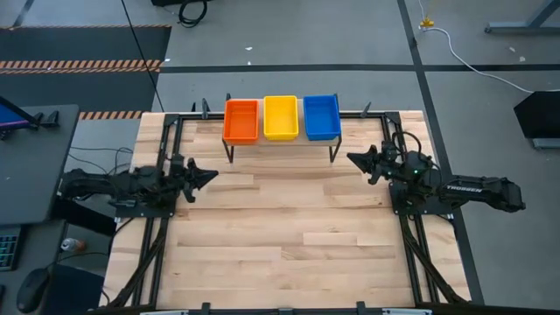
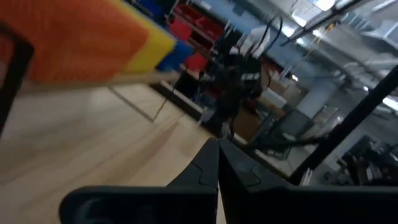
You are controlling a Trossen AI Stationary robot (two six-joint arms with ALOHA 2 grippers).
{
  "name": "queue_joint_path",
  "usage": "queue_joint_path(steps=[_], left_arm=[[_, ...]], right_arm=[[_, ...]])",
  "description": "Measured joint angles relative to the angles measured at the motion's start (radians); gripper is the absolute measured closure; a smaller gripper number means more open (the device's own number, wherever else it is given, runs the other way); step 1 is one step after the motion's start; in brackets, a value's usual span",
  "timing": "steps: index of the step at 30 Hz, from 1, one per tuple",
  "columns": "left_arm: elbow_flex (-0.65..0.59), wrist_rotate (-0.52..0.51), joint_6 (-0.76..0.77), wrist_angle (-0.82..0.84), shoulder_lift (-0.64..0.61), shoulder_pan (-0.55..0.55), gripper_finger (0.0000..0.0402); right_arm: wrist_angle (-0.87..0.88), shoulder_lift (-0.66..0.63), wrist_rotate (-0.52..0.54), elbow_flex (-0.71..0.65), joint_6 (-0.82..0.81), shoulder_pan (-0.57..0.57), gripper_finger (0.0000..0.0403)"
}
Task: Stack baskets on shelf by color
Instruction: Return to Home Position
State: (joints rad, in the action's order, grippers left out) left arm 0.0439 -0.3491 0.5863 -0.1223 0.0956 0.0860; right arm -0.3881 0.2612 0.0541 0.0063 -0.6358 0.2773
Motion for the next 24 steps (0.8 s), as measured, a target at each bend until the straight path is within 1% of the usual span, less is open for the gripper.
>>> queue_joint_path(steps=[2,6,8,10,11,13,15,17,18,19,24], left_arm=[[-0.032,0.016,0.017,-0.009,0.0,0.0,0.0398],[-0.035,0.027,0.036,0.022,0.002,0.0,0.0399],[-0.035,0.027,0.045,0.019,0.002,0.0,0.0399],[-0.035,0.025,0.076,0.021,0.002,0.0,0.0399],[-0.035,0.025,0.081,0.025,0.002,0.0,0.0398],[-0.036,0.028,0.019,0.024,0.002,0.0,0.0397],[-0.036,0.032,-0.115,0.024,0.002,0.0,0.0395],[-0.036,0.032,-0.262,0.022,0.002,0.0,0.0393],[-0.036,0.032,-0.308,0.019,0.002,0.0,0.0392],[-0.036,0.031,-0.331,0.017,0.002,0.0,0.039],[-0.036,0.028,-0.34,0.018,0.002,0.0,0.0385]], right_arm=[[-0.001,0.0,-0.035,0.0,0.001,-0.002,0.0398],[0.0,0.0,-0.145,0.0,0.003,-0.002,0.0398],[0.0,0.0,-0.18,0.0,0.002,-0.002,0.0398],[0.008,0.0,-0.204,0.0,0.044,-0.002,0.0398],[0.02,0.0,-0.22,0.0,0.093,-0.002,0.0398],[0.052,0.0,-0.271,0.0,0.215,-0.002,0.0398],[0.077,0.0,-0.32,0.0,0.317,-0.002,0.0397],[0.098,0.0,-0.338,0.0,0.36,-0.002,0.0395],[0.102,0.0,-0.34,0.0,0.363,-0.002,0.0393],[0.101,0.0,-0.34,0.0,0.363,-0.002,0.0391],[0.103,0.0,-0.34,0.0,0.37,-0.002,0.0387]])
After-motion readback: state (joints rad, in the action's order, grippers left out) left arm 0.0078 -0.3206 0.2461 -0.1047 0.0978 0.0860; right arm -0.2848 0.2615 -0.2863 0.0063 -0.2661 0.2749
